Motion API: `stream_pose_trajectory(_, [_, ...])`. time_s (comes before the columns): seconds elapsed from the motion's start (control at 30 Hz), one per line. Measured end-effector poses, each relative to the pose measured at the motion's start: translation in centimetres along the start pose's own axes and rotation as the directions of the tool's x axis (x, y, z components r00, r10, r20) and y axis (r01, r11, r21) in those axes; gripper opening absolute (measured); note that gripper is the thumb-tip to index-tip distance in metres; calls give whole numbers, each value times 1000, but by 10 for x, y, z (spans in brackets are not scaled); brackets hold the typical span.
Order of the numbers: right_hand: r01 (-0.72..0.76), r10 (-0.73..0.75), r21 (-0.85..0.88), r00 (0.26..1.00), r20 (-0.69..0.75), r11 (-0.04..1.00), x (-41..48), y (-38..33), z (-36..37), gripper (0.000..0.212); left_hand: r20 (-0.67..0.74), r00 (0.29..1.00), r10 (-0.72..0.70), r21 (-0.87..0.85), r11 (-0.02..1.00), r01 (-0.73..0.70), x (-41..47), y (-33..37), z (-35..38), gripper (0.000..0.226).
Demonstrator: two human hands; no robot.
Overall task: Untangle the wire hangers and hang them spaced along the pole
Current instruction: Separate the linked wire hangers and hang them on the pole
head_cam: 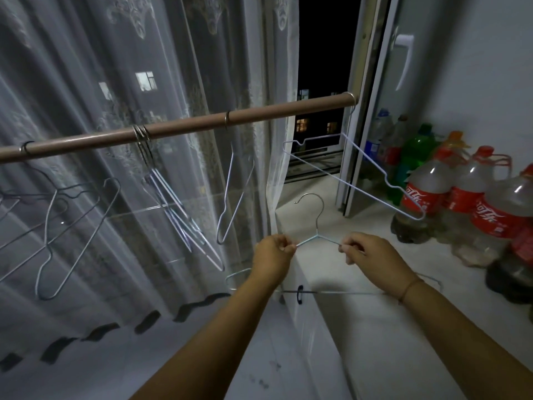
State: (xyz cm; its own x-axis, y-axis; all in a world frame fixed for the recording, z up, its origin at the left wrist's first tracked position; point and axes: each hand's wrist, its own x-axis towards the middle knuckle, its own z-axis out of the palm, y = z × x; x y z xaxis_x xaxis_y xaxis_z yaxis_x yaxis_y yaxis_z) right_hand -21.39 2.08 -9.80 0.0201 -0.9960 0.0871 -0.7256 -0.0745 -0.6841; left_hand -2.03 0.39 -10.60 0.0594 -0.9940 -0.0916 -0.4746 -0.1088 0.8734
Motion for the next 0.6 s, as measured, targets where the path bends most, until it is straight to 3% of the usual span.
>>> stream_pose_trajectory(0.07, [-19,21,33,999,-48,999,-7,-4,-4,16,-131,988,79,160,985,-58,1,2,5,27])
stream_pose_trajectory(0.13, [-55,64,102,994,-87,993,-10,-10,-6,16,-207,973,106,21,994,-104,-3,10,11,23])
stream_pose_trajectory(0.23, [-99,123,219,988,-99,971,-8,-23,-7,17,-8,1000,30,-337,941,-31,-12,35,21,21])
stream_pose_trajectory(0.33, [-107,144,302,984,-103,947,3,-38,-12,19,131,988,78,-407,913,-18,-9,62,26,21])
stream_pose_trajectory(0.4, [-90,139,357,984,-115,930,11,-51,-19,22,130,985,114,-435,899,-46,-1,80,25,19])
stream_pose_trajectory(0.6, [17,57,453,987,-148,891,42,-93,-45,27,32,999,35,-570,821,-10,33,123,8,10])
